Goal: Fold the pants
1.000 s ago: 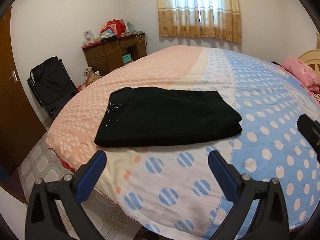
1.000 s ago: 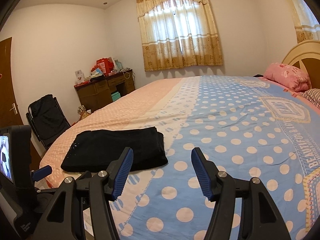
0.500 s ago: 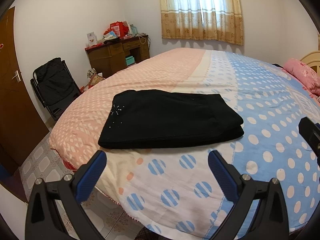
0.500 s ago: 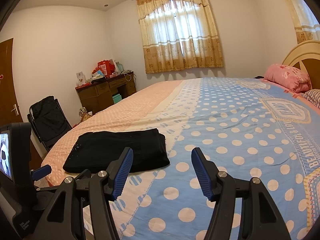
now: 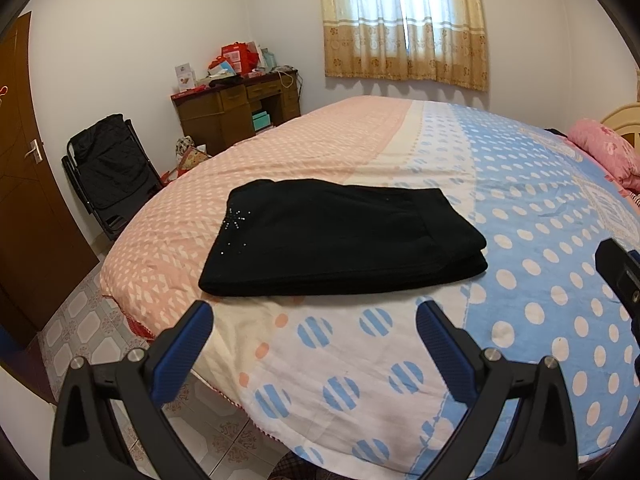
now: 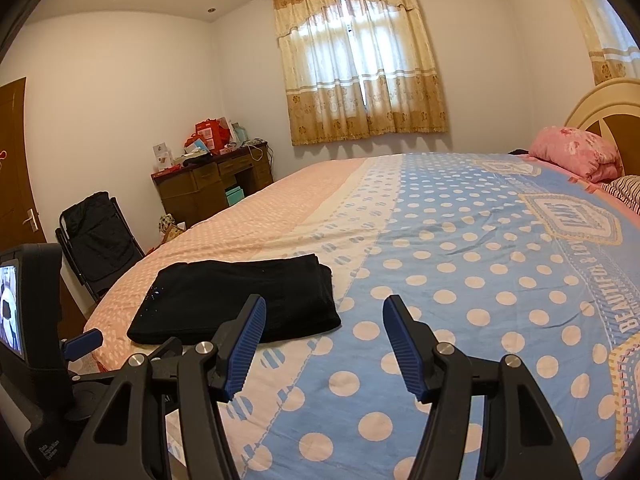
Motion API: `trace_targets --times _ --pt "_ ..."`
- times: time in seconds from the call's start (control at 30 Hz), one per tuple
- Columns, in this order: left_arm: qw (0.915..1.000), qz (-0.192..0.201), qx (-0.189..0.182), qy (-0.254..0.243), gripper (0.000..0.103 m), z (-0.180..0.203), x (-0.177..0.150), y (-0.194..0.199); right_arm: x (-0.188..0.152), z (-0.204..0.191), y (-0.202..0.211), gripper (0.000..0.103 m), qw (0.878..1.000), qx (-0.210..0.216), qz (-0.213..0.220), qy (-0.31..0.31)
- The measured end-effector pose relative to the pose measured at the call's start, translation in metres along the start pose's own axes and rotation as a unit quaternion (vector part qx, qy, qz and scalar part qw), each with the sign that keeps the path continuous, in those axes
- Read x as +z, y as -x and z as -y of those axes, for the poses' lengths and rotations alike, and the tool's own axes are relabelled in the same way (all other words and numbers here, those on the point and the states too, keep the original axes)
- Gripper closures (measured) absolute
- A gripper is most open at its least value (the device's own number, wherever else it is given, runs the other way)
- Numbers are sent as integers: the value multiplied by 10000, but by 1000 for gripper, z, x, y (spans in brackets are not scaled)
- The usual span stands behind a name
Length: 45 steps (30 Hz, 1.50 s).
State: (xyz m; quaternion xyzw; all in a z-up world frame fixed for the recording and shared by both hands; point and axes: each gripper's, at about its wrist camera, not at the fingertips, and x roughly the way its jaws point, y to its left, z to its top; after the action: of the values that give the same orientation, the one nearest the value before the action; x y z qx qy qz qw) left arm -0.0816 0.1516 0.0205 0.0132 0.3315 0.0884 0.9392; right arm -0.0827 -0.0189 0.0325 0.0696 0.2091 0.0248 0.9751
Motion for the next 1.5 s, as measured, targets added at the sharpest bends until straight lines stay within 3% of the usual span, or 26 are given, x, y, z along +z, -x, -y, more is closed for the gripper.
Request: trace_targets --times 1.0,1.5 --pt "10000 -5 32 17 0 -6 2 5 0 0 0 40 10000 -2 9 0" --pt "9997 80 242 7 0 -2 5 9 2 1 1 40 10000 -22 57 -11"
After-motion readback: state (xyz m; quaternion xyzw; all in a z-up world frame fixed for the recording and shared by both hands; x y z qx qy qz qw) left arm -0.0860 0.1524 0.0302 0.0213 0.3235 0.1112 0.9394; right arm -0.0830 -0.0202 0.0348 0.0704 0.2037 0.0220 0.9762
